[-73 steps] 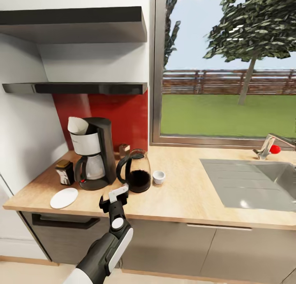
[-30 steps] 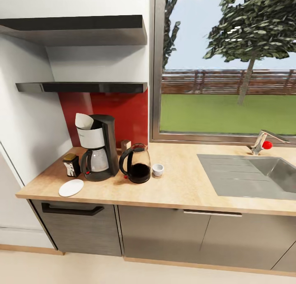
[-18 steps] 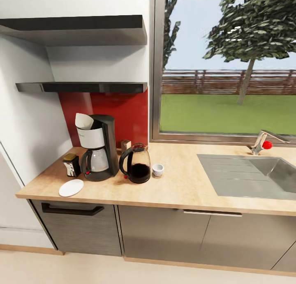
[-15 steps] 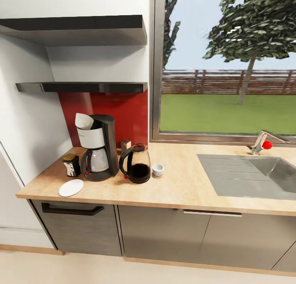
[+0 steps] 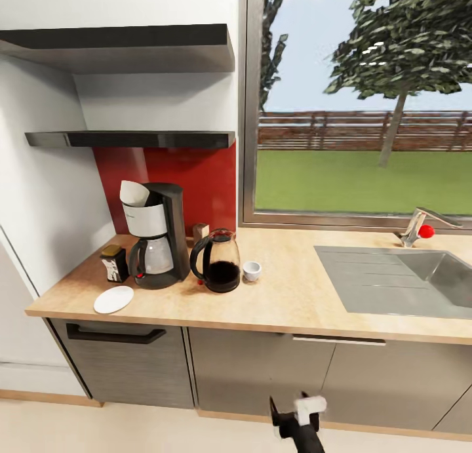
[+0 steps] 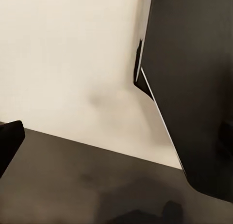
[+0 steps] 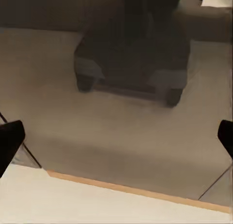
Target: Set up a coffee station on the kitchen countertop: keep the coffee maker on the countertop, move the bottle of coffee from the kitchen shelf to the counter next to the coffee maker, place a paper coffee filter on top of the coffee maker, put the saucer next to the coffee maker with the coffee cup on the saucer, and place the electric kettle next to the coffee maker.
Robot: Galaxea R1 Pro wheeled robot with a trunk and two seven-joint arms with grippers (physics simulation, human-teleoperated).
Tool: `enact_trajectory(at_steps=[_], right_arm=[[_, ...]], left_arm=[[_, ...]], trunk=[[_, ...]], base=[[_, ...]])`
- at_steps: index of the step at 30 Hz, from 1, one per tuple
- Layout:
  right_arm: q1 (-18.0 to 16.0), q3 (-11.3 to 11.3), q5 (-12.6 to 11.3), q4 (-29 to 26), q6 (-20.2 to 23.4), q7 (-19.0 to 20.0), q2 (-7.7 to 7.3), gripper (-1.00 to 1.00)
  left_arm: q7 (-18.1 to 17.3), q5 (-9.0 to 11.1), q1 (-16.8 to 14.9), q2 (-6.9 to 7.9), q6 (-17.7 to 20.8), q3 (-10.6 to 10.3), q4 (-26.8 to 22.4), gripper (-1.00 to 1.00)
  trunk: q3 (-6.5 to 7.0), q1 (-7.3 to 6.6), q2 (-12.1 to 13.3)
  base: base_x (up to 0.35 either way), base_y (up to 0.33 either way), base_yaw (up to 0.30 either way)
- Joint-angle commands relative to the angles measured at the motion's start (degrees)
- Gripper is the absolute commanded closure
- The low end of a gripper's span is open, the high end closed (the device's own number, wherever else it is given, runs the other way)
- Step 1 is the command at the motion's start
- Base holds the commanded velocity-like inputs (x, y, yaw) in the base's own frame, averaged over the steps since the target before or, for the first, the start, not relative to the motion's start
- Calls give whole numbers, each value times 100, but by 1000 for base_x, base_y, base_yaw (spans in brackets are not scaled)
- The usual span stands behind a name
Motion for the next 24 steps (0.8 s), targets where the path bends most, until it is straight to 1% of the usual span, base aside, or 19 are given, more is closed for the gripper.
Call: enact_trajectory(at_steps=[1, 3, 4, 7, 9, 12, 15, 16, 18, 19, 20, 21, 22, 23, 24], right_arm=[[-10, 41, -24, -301, -36, -357, -2, -100], [-7, 35, -24, -882, -54, -904, 0, -100], [-8, 33, -24, -1138, -55, -1089, -2, -100], [-26, 28, -21, -1620, -49, -1323, -1, -100], [-72, 25, -20, -1811, 0, -1393, -3, -100], [-211, 23, -21, -1983, 217, -1490, -4, -100], [-540, 10, -29, -2094, 776, -1672, -4, -100], [-667, -26, -30, -2108, 940, -1706, -1, -100], [-954, -176, -36, -2123, 1248, -1741, 2, -100], [-1029, -217, -37, -2125, 1331, -1746, 2, -100], [-1179, -291, -39, -2128, 1525, -1753, 5, -100], [-1253, -324, -40, -2129, 1635, -1756, 8, -100], [-1401, -380, -41, -2131, 1879, -1759, 24, -100], [-1473, -407, -41, -2131, 2014, -1759, 34, -100], [-1609, -457, -41, -2132, 2287, -1758, 57, -100]], left_arm=[[33, 53, 5, 3, 7, -51, -23, -100], [32, 53, 5, 1, 15, -59, -26, -100], [32, 53, 5, 1, 19, -60, -28, -100], [36, 47, 5, 2, 23, -63, -32, -100], [38, 46, 5, 6, 25, -63, -33, -100], [39, 45, 5, 8, 22, -64, -33, -100], [40, 45, 5, 11, 16, -64, -30, -100], [40, 45, 5, 10, 10, -64, -28, -100], [36, 45, 5, 10, -15, -58, -26, -100], [35, 45, 6, 11, -22, -55, -26, -100], [34, 45, 9, 14, -33, -52, -25, -100], [33, 45, 10, 15, -39, -51, -25, -100], [32, 45, 11, 16, -47, -49, -25, -100], [32, 45, 12, 16, -50, -49, -25, -100], [32, 45, 14, 17, -54, -48, -25, -100]], trunk=[[-10, 2, -8], [-10, 2, -8], [-10, 2, -8], [-10, 2, -8], [-10, 2, -8], [-10, 2, -8], [-10, 2, -8], [-10, 2, -8], [-10, 2, -8], [-10, 2, -8], [-10, 2, -8], [-10, 2, -8], [-10, 2, -8], [-10, 2, -8], [-10, 2, -8]], base=[[0, 0, 0], [0, 0, 0], [0, 0, 0], [0, 0, 0], [0, 0, 0], [0, 0, 0], [0, 0, 0], [0, 0, 0], [0, 0, 0], [0, 0, 0], [0, 0, 0], [0, 0, 0], [0, 0, 0], [0, 0, 0], [0, 0, 0]])
